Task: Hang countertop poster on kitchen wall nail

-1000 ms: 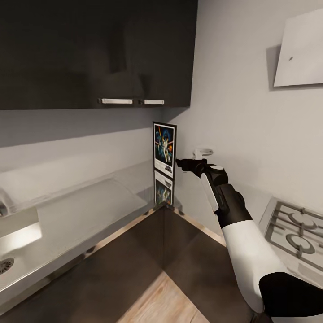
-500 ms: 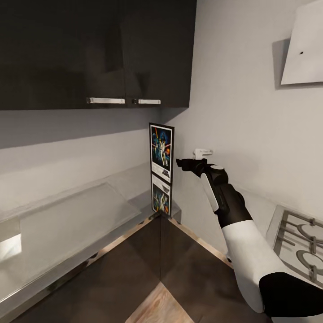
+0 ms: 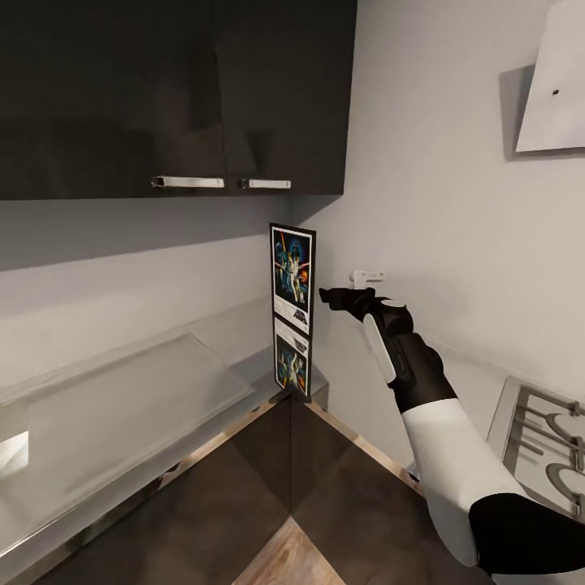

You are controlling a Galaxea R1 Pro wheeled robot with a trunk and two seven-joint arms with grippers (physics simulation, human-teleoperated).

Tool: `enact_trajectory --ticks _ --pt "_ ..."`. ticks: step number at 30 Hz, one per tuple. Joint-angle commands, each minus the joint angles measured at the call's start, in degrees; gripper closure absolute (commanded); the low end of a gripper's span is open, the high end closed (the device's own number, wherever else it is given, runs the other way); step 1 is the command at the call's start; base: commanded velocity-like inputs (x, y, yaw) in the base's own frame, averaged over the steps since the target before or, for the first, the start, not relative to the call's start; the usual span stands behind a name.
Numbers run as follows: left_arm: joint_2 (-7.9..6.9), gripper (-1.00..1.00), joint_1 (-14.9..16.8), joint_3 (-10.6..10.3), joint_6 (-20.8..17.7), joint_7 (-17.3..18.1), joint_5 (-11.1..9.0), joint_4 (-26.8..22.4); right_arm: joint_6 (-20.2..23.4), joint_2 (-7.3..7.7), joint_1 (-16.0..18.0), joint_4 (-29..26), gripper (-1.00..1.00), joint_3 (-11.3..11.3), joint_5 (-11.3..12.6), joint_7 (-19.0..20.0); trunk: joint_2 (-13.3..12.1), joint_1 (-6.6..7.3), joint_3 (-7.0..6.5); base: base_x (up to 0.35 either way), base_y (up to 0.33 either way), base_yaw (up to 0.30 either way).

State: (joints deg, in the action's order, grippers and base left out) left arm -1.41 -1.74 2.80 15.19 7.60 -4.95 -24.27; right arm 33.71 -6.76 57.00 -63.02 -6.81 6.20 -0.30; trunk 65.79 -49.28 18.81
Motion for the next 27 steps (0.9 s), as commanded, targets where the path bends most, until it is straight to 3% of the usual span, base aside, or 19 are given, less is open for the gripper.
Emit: enact_trajectory --ticks 1,3,6,27 --pt "-0.39 -1.00 -0.02 0.26 0.45 0.58 -0.55 0.68 0.23 -0.01 0.04 -0.05 -1.00 0.00 0.40 -0.08 0.04 -0.01 0.06 0.004 0.000 0.000" --pt "-1.78 -1.00 -0.02 0.28 3.58 0.57 -0.65 4.63 0.22 -0.01 0.04 -0.02 -1.00 0.08 0.36 -0.09 0.04 -0.01 0.06 0.001 0.000 0.000" --pt "-2.09 -1.00 -0.02 0.28 4.39 0.57 -0.68 5.57 0.16 -0.01 0.04 -0.01 -1.00 0.12 0.34 -0.13 0.04 -0.01 0.06 0.102 0.000 0.000" --pt "-2.20 -1.00 -0.02 0.28 4.67 0.51 -0.67 5.90 0.13 -0.01 0.04 -0.33 -1.00 0.13 0.40 -0.14 0.04 -0.01 0.06 0.179 0.000 0.000"
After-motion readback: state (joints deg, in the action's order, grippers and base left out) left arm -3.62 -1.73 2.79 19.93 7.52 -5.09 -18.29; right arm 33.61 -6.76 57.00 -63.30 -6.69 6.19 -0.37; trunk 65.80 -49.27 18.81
